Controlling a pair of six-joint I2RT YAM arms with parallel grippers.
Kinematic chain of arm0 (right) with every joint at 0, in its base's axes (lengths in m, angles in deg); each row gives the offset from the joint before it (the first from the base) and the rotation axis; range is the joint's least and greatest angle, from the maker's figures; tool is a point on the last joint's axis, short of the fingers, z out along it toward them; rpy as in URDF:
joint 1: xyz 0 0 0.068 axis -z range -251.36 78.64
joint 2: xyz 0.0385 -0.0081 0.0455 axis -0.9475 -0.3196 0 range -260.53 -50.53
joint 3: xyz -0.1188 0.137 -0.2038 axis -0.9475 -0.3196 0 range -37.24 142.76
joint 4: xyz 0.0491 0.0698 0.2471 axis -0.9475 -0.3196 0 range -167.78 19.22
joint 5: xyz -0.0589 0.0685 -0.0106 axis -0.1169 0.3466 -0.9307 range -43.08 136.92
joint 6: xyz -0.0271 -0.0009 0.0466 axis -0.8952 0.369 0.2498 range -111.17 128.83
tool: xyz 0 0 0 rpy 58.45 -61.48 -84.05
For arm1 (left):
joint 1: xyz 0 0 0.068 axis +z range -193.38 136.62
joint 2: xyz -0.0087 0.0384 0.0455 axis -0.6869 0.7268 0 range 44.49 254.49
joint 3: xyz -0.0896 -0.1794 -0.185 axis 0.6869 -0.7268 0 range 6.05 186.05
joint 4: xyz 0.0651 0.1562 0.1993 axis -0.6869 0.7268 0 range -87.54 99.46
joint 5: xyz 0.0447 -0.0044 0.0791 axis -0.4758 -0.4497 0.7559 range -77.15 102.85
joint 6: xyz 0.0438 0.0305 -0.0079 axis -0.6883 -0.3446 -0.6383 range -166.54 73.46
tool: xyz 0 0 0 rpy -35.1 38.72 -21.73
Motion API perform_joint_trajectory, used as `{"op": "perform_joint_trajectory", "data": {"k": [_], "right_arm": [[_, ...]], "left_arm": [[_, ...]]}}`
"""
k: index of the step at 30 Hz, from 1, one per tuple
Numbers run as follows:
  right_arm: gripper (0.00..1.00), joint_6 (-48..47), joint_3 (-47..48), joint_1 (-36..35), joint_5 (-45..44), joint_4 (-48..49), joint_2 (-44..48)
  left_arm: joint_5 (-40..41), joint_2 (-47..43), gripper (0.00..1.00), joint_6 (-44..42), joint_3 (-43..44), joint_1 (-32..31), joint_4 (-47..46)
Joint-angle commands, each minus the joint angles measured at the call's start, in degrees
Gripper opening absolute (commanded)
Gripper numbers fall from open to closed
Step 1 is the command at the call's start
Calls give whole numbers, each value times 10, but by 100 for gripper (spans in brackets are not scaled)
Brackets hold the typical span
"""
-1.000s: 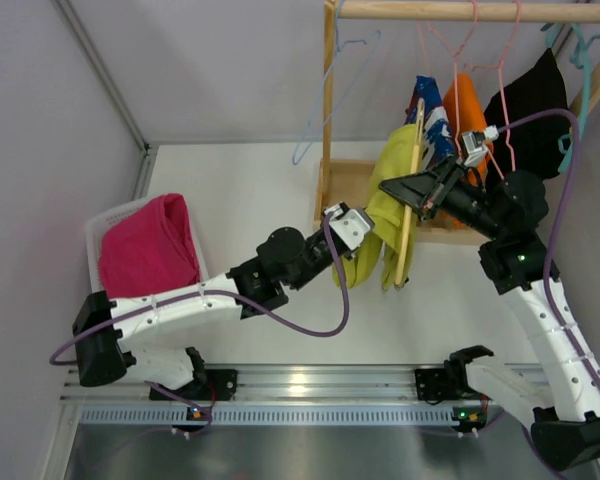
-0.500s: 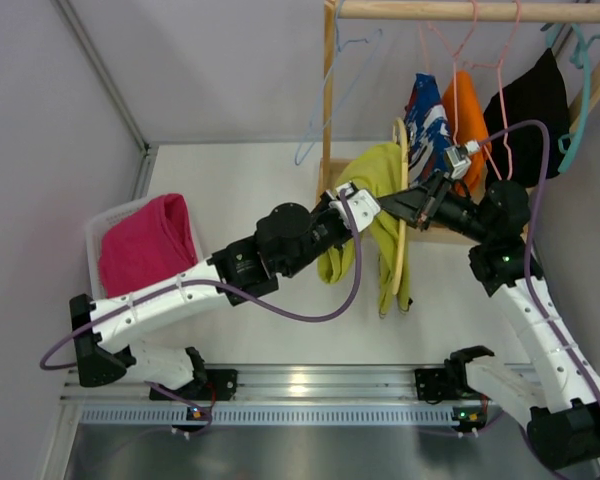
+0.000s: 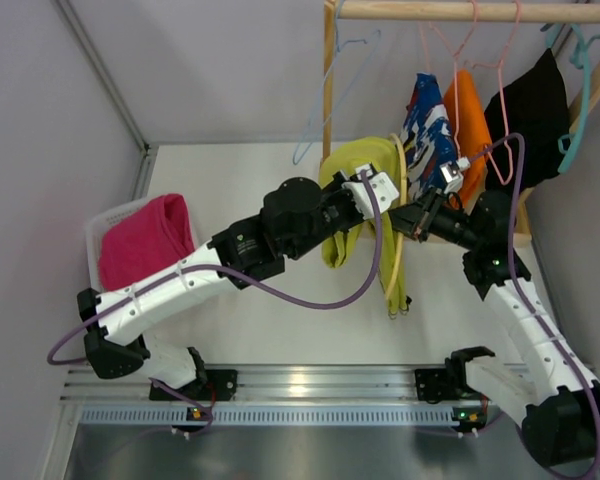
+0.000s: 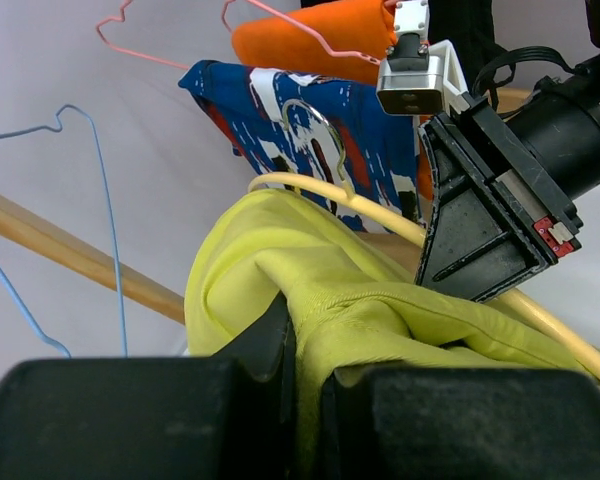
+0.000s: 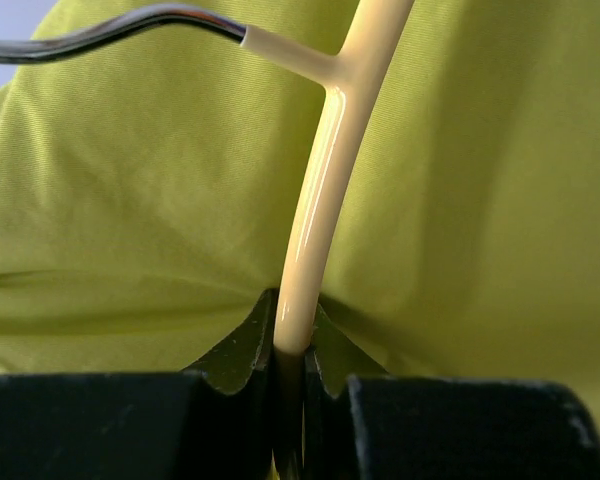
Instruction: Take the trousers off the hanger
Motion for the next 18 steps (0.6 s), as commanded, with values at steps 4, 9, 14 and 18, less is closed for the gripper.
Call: {"op": "perform_joint_trajectory", "data": {"k": [4,9,14,18], "right_arm": [[0,-168,14,17,-22,-94,-32],[0,-274,27,16,-21,-192,-50],[0,-288,21,21,-29,-194,-64],[0,-294,5,32,-31,-203,-75]], "left_arm": [[-9,-46,0,-40,161,-2,-276],[-28,-29,0,-27,227,-2,-281],[-36,-30,0,-20,220,-2,-306],[-48,-32,0,-11,223,-2,-322]]}}
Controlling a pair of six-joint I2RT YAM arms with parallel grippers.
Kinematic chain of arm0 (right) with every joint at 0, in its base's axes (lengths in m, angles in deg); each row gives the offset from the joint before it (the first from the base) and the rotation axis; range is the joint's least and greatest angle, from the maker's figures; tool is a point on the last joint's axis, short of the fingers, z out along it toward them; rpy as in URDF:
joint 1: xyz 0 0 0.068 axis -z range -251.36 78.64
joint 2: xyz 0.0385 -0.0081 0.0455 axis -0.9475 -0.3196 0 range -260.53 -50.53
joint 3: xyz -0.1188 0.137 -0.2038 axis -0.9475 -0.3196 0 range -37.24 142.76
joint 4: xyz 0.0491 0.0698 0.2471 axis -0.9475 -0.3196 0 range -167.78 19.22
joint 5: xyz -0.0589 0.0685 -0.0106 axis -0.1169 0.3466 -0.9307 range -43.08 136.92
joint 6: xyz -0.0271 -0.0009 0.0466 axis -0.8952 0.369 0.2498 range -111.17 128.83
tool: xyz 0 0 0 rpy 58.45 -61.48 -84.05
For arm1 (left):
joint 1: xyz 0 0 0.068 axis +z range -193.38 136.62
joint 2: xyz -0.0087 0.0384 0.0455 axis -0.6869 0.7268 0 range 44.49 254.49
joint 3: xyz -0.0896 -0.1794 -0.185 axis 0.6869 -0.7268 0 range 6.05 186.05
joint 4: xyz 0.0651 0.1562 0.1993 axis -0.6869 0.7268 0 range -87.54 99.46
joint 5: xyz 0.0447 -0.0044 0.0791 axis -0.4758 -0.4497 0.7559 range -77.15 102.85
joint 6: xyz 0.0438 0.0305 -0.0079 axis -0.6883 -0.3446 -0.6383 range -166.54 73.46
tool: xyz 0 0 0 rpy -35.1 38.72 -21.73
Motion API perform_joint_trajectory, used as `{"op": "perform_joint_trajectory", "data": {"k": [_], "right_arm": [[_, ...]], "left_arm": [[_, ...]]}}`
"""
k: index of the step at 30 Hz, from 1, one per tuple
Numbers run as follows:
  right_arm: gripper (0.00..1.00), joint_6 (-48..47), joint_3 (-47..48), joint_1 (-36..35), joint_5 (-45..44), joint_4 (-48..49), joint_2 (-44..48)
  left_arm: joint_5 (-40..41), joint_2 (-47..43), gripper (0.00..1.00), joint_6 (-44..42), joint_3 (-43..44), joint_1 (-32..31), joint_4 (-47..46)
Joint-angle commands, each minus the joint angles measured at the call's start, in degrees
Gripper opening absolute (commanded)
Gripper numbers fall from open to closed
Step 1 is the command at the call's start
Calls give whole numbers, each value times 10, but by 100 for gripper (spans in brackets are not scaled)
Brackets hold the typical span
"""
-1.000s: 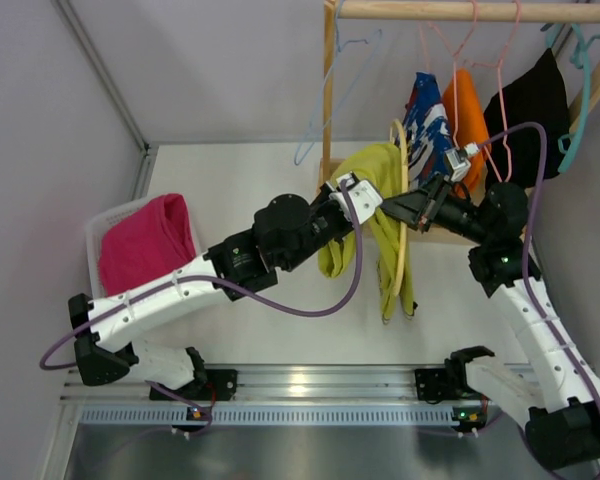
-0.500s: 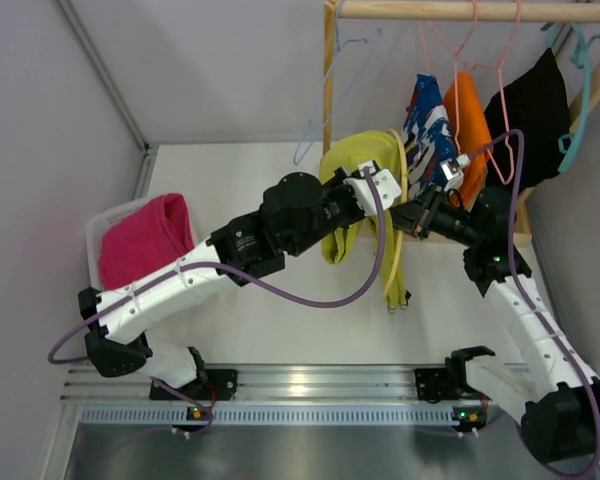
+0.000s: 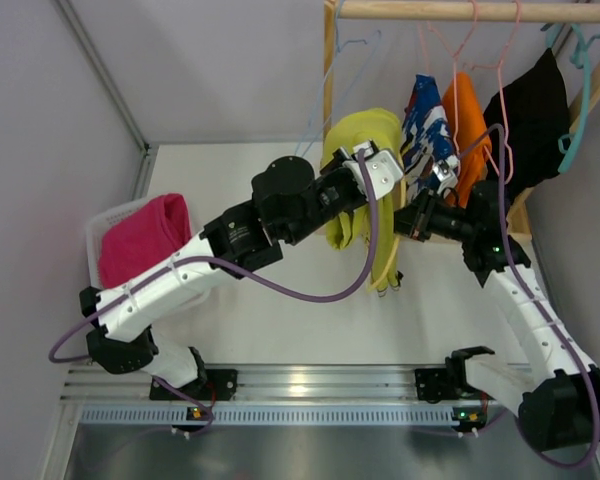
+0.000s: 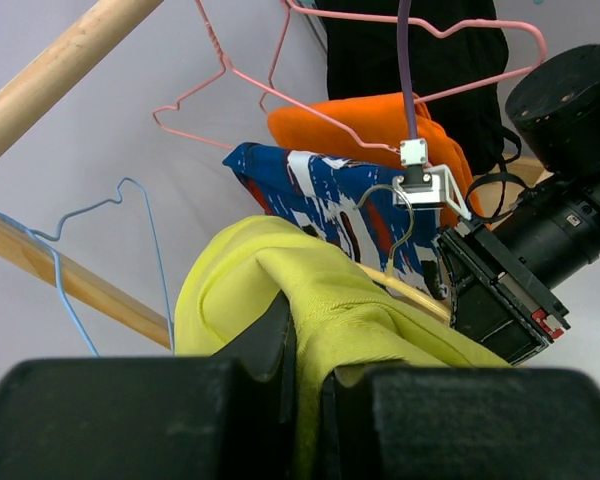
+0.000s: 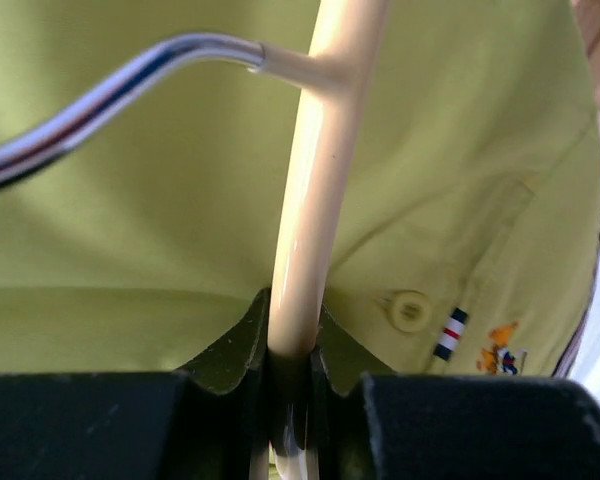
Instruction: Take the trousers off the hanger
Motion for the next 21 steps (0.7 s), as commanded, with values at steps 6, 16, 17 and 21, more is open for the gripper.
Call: {"op": "perform_joint_trajectory", "data": {"k": [6,16,17,21], "right_arm": [[0,-104,-66,36,-44,-74,-39],[0,-143,-73,36,-53,-105,-28],[0,-148,-73,36,-55,-110,-23],[0,-162,-59,36,-56,-125,-9]], "left_arm": [[-33,-60,0,52,141,-2,-350],[-74,-32,0,59,236,-2,-350],[-74,-33,0,62,239,-2,-350],[-74,-75,0,75,182,-2,-349]]}}
